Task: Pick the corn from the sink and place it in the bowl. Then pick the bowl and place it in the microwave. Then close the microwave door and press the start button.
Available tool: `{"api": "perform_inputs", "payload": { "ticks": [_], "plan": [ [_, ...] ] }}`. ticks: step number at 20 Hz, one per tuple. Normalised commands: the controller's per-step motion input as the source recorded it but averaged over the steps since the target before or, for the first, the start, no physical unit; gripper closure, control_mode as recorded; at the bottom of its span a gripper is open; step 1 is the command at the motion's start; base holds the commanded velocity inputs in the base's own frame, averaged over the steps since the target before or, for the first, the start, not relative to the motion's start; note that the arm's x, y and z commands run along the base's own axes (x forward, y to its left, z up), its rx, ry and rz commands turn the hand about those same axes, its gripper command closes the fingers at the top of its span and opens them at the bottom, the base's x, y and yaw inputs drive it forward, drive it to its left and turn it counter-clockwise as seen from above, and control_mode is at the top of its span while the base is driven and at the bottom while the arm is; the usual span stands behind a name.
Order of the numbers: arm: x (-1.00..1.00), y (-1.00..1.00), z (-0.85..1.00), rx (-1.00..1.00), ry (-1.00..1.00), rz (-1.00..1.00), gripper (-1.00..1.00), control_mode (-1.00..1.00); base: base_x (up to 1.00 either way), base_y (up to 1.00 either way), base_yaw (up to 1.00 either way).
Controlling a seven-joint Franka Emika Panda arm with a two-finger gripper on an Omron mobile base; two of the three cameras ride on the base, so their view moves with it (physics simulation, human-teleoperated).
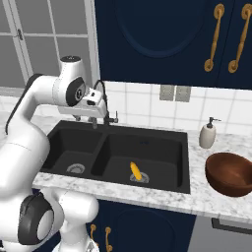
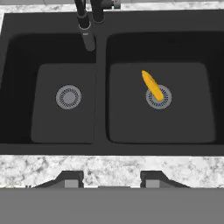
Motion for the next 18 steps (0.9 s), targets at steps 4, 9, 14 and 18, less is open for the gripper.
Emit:
{"api": "perform_inputs", "payload": {
  "ticks": [4,9,14,18],
  "plan": [
    [0.00,-0.02,-0.17,-0.05,0.06,-0.04,-1.00,-1.00,0.00,0.00,0.00],
    [0.00,-0.89,-0.34,0.12,0.05,0.01,-1.00,-1.00,0.00,0.00,0.00],
    [0.01,-0.98,-0.80,0.10,0.06,0.06,-1.00,-1.00,0.00,0.00,0.00],
    [0.46,-0.32,-1.00,0.02,0.05,0.09,-1.00,-1.00,0.00,0.00,0.00]
  ]
}}
